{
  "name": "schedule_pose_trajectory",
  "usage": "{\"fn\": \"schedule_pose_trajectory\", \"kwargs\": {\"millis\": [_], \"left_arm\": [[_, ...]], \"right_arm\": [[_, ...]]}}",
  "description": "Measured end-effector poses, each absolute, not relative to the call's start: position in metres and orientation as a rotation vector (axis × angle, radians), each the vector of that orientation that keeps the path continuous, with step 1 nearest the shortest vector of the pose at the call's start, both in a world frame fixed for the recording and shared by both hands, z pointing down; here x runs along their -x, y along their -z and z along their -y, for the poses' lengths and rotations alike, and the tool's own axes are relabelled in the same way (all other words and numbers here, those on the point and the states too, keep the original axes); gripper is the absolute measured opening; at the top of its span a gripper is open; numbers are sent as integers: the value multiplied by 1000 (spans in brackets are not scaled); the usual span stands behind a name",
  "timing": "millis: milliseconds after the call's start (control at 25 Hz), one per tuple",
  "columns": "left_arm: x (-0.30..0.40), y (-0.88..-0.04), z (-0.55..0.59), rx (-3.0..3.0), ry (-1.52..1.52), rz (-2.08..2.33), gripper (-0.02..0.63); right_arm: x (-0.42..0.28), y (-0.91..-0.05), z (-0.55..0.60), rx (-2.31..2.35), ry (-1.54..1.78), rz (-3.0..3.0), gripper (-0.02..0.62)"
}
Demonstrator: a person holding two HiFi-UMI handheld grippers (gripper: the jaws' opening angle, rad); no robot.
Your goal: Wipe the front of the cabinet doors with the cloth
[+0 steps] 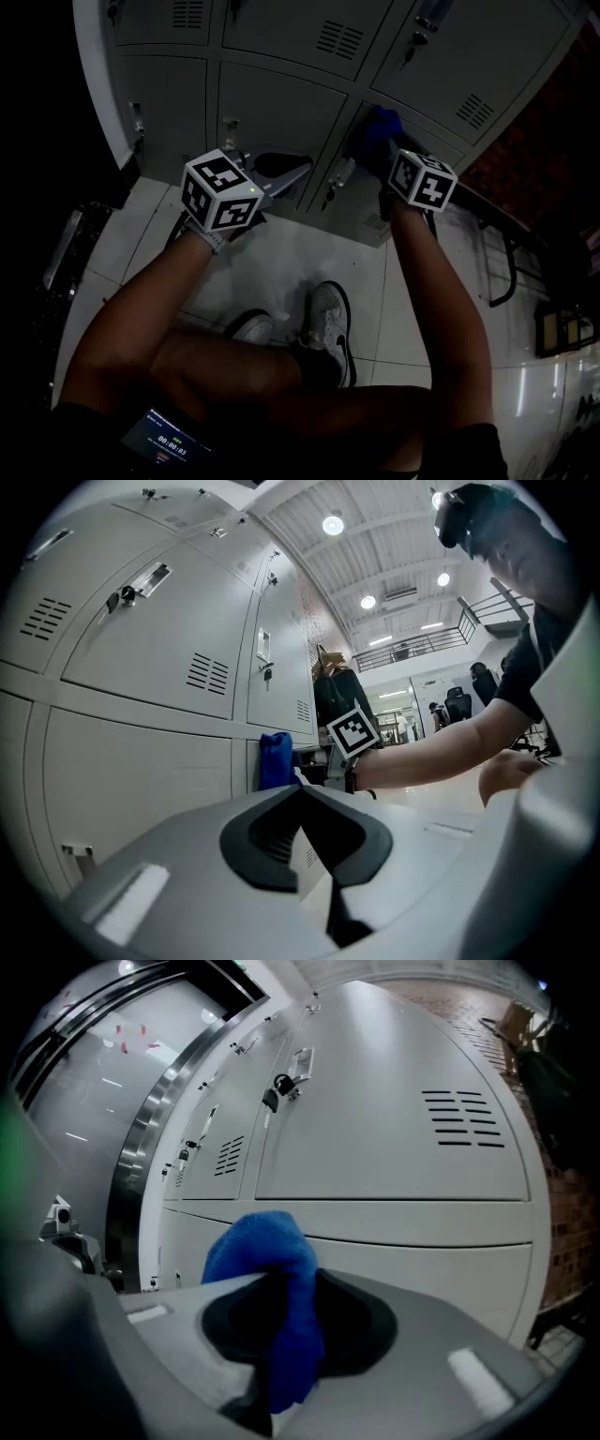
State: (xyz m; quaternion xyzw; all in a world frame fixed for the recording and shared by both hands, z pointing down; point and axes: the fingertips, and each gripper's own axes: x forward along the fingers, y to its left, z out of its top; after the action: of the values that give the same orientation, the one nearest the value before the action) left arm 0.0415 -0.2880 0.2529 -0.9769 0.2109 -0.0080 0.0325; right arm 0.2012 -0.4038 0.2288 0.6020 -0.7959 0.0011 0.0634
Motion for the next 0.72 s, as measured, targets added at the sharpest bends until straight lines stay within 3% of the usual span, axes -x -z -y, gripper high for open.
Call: {"fn": "schedule_pose_trajectory", "kwargs": {"millis": [720], "left_arm": [[-60,-263,278,3038,55,-635,0]], "right_arm": [[-378,-232,365,-2213,-138,2203,78]]}}
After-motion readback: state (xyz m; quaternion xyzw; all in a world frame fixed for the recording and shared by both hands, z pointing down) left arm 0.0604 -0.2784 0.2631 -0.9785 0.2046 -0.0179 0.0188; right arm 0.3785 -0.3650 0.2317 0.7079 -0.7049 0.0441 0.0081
